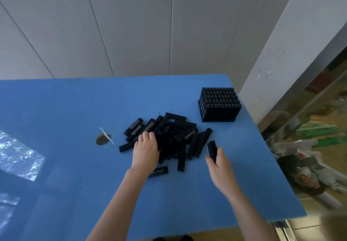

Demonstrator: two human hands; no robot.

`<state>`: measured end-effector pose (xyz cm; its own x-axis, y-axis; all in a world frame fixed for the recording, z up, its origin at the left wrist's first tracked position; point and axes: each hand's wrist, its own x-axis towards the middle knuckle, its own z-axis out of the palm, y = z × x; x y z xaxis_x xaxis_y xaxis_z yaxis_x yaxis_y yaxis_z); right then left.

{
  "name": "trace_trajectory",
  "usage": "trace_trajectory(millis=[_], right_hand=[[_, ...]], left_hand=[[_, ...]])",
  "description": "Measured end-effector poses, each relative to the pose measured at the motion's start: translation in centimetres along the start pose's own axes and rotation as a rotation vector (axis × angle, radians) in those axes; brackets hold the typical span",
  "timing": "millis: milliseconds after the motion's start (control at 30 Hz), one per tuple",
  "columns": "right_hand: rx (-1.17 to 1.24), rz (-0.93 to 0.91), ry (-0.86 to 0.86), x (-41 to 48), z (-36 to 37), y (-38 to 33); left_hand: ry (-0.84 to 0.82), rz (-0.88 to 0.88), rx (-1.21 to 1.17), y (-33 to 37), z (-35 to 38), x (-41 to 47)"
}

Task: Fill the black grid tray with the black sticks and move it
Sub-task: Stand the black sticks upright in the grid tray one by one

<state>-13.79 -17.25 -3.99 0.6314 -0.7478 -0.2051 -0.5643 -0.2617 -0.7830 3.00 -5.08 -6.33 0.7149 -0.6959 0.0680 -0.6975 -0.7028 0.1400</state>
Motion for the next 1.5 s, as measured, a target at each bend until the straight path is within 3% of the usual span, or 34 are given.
trace_trajectory(millis=[200,300,500,700,933,1200,1500], right_hand=[[0.133,-0.010,-0.100,-0.3,-1.0,-0.2],[0.246,-0.004,-0.125,-0.3,-1.3,-0.4],[0.709,0.064,-0.313,-1.8,0.2,-3.1],[0.857,0.077,-0.569,-5.1,4.3,-6.9],[0.892,0.104,-0.807,-11.5,10.2,-11.3],[0.794,0.015,-0.963,-23.7,21.6,-16.7],[0.615,-0.121,-0.989,-33.0,31.9,-23.4]], left_hand=[[-0.003,-0.119,-0.161,0.7,-0.3,-0.1],[0.015,-0.257,-0.431,0.8,-1.2,-0.7],[0.045,-0.580,-1.231,0.4,-3.6,-4.9],[0.172,-0.789,-1.677,-3.1,-6.3,-12.5],[0.256,-0.767,-1.823,-7.8,-9.0,-20.6],[0.421,-0.879,-1.719,-17.4,-12.0,-32.5],[0.534,-0.881,-1.625,-27.8,-15.1,-39.6]])
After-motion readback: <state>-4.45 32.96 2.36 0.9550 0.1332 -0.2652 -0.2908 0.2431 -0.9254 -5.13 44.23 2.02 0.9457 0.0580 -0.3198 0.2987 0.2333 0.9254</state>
